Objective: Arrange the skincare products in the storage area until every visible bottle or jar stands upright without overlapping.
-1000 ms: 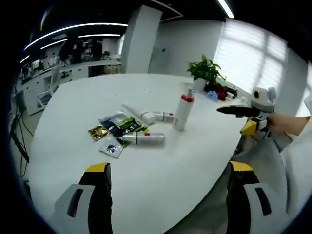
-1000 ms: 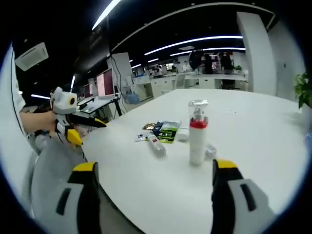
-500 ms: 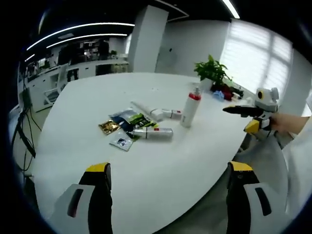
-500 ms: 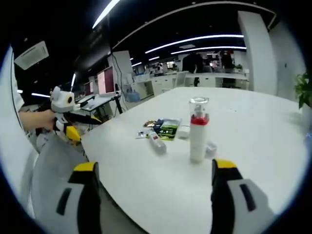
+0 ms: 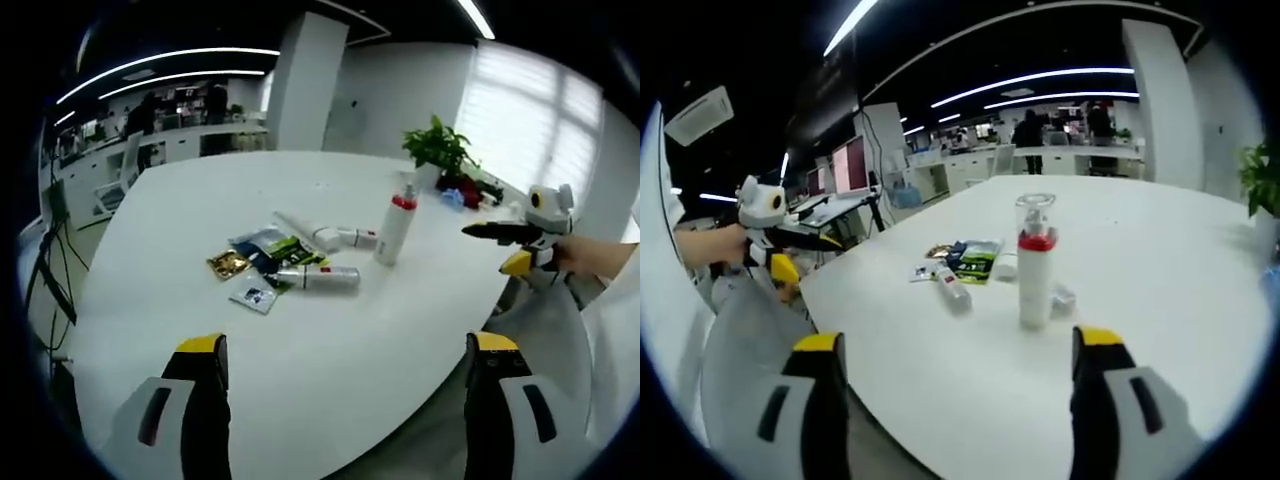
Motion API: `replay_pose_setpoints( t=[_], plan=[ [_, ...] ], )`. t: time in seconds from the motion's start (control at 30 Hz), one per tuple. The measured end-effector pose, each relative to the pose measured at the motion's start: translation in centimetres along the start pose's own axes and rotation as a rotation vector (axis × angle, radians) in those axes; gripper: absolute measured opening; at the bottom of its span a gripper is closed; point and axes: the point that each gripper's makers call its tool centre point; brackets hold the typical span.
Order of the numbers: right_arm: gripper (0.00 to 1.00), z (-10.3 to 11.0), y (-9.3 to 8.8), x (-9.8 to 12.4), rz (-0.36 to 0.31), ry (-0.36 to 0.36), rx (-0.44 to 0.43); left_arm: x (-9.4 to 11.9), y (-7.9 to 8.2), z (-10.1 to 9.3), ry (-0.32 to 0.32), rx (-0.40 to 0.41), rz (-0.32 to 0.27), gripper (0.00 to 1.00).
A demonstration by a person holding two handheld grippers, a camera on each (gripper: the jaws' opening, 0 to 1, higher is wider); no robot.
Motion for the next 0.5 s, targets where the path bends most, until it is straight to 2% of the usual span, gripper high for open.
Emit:
replay_pose_setpoints(
  t=[0.5],
  plan=[
    [0.89,-3.9,-1.7,0.3,0.057,-0.043,0.001,-0.6,0.1,0.8,0.021,0.023,0.004,0.95]
  ],
)
Point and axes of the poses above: the point that each gripper's makers call its tool centre point, and the gripper's own axes: x roughly backward along the fingers, z roughly to its left, y roughly out of its top, and after that the axes turned 15 degrees about x, right-handed
